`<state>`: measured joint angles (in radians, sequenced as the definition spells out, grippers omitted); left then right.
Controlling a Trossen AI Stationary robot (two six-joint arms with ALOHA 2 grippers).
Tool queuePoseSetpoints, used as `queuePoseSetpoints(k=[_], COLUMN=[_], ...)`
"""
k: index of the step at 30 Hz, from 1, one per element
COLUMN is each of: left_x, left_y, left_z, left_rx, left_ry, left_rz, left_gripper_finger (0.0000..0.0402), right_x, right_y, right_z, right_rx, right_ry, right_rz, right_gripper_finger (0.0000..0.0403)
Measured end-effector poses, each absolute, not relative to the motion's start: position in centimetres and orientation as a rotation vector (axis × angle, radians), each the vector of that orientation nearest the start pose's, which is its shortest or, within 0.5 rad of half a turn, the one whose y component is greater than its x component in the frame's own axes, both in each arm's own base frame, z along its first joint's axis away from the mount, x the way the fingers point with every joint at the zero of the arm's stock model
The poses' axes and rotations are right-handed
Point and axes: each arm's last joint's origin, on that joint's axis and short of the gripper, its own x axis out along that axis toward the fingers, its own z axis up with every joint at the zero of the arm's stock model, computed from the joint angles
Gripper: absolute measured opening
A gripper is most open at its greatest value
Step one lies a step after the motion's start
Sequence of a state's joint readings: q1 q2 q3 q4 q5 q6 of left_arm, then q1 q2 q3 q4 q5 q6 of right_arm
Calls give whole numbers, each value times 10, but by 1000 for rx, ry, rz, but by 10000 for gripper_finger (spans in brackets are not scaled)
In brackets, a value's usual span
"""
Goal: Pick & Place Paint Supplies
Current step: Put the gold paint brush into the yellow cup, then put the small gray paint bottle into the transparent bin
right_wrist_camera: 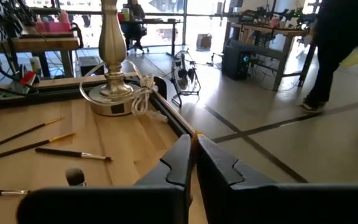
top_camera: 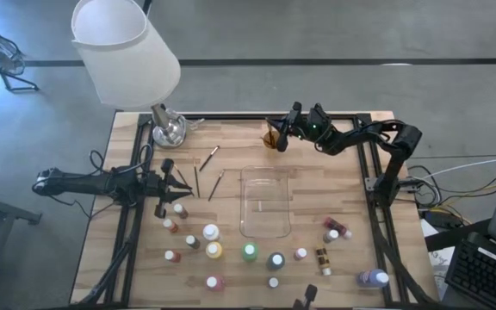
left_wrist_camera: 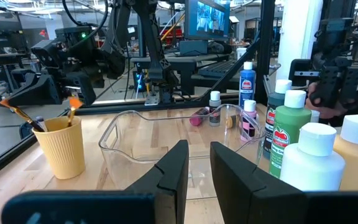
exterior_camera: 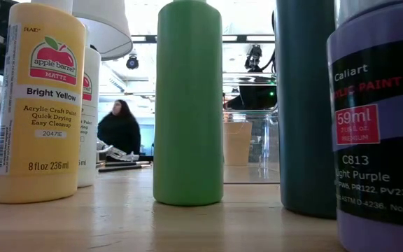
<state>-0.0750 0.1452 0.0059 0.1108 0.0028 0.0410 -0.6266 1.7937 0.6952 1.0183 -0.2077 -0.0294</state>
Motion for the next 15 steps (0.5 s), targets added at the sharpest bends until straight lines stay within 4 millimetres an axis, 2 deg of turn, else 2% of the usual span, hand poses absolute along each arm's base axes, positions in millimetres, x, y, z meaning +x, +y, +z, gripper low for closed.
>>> queuePoseSetpoints(k=[8, 15], left_x=[106, 106], left_y=[-8, -8], left_z=[164, 164], left_rx=[42, 42], left_ry=[27, 27], left_rz=[-79, -78], left_gripper_finger=[74, 74], right_x=[277, 274], right_y=[-193, -197], right_z=[171, 204], right_rx=[14, -29], right_ry=[48, -47], right_rz=[-417, -434], right_gripper_finger=[96, 154])
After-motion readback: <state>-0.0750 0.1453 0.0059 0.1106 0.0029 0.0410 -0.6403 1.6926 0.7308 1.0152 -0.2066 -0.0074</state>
